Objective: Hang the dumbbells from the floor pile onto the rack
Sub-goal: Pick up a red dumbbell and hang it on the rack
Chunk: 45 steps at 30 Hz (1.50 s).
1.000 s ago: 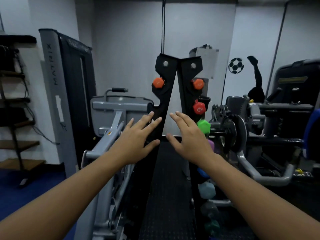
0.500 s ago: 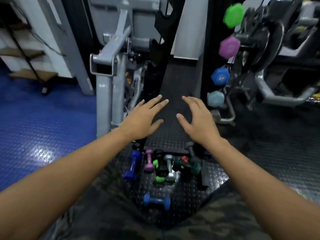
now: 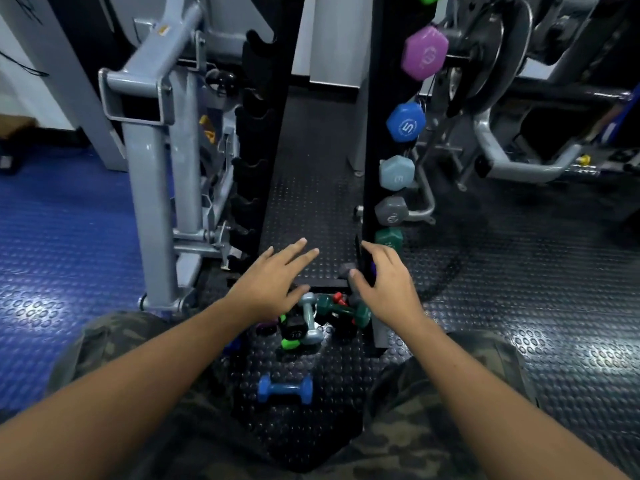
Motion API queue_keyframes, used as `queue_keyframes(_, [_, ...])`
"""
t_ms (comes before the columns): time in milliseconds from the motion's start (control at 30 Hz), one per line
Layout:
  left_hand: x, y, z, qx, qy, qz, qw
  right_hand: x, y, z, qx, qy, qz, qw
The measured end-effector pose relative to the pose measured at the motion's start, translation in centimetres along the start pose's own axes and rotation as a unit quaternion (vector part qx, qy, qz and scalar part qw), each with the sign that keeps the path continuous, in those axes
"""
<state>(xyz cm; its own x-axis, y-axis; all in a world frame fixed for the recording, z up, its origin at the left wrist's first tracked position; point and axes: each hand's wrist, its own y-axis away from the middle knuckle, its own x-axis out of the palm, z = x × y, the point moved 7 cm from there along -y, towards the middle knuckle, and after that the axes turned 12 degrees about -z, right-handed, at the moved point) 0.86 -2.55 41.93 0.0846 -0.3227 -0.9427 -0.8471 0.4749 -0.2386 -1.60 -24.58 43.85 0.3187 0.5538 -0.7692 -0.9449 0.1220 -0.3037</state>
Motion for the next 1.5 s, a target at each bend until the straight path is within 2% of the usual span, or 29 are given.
queue_keyframes(300, [13.5,-3.9,0.1,0.003,0.016,0.103,0.995,7.9,0.6,-9.0,0.113,0.077,0.076,0.988])
queue_keyframes(500, [23.2,-5.8,1.7,0.013,0.006,0.158,0.987,15.0,0.2,-14.7,0.140,0.113,0.139,0.974])
queue_keyframes(700, [32.0,-8.3,4.4,-0.041,0.032,0.201,0.978,21.6,-0.1,-21.4,0.181,0.119,0.193,0.957])
queue_keyframes(833, [37.3,-10.3,5.7,-0.054,0.005,0.231,0.971,25.2,-0.7,-25.5,0.196,0.132,0.225,0.945])
queue_keyframes(967, [42.7,-10.5,7.2,-0.091,0.032,0.276,0.956,27.9,-1.3,-28.8,0.220,0.127,0.233,0.939])
queue_keyframes(1100, [46.0,-9.4,8.0,-0.101,0.057,0.287,0.951,30.0,-1.7,-31.1,0.220,0.142,0.241,0.935])
queue_keyframes(1300, [47.9,-9.5,8.0,-0.077,0.038,0.296,0.951,31.7,-1.9,-32.6,0.206,0.174,0.257,0.928])
queue_keyframes(1500, [48.9,-9.1,8.1,-0.076,0.035,0.293,0.953,32.0,-2.5,-33.6,0.213,0.139,0.238,0.937])
